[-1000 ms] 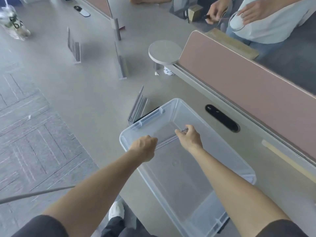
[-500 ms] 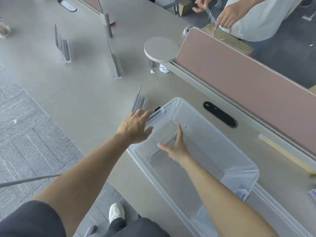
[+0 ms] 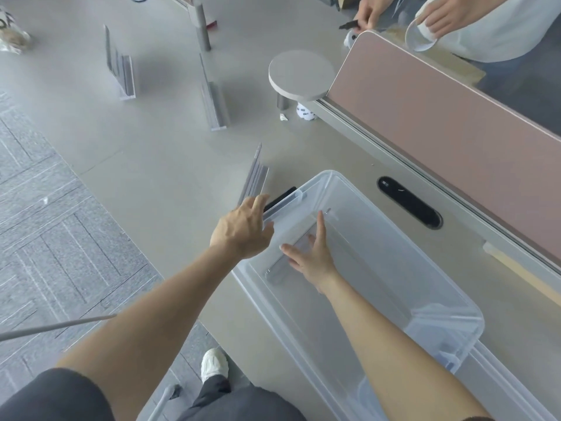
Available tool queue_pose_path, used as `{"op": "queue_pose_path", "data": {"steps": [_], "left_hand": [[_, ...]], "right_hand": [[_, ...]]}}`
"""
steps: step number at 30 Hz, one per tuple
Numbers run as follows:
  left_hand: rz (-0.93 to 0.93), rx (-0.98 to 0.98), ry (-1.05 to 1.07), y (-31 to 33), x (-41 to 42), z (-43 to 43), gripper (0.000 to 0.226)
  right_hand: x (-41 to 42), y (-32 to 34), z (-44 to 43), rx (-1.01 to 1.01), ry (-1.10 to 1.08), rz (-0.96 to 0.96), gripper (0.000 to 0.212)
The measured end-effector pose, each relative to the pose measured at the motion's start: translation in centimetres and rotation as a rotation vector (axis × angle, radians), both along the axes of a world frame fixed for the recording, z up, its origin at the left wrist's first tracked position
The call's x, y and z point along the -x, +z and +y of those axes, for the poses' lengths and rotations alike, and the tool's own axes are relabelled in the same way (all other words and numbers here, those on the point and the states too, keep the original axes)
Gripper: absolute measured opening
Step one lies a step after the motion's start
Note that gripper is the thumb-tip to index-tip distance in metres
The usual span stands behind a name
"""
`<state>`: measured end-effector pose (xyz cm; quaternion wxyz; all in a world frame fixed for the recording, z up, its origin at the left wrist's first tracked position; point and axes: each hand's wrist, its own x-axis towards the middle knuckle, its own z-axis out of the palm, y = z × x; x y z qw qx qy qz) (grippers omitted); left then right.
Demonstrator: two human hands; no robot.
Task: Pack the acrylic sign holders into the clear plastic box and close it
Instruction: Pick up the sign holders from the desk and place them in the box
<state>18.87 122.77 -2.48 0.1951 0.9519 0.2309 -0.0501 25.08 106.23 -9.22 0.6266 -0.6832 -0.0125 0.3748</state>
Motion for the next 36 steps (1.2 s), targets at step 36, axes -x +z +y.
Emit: {"op": "queue_pose_path", "data": {"steps": [36], "left_hand": [[-0.003, -0.091, -0.017, -0.4, 0.2, -0.1, 0.048]], "right_hand": [[-0.6, -0.1, 3.7, 0.148, 0.079, -0.175, 0.107]]}}
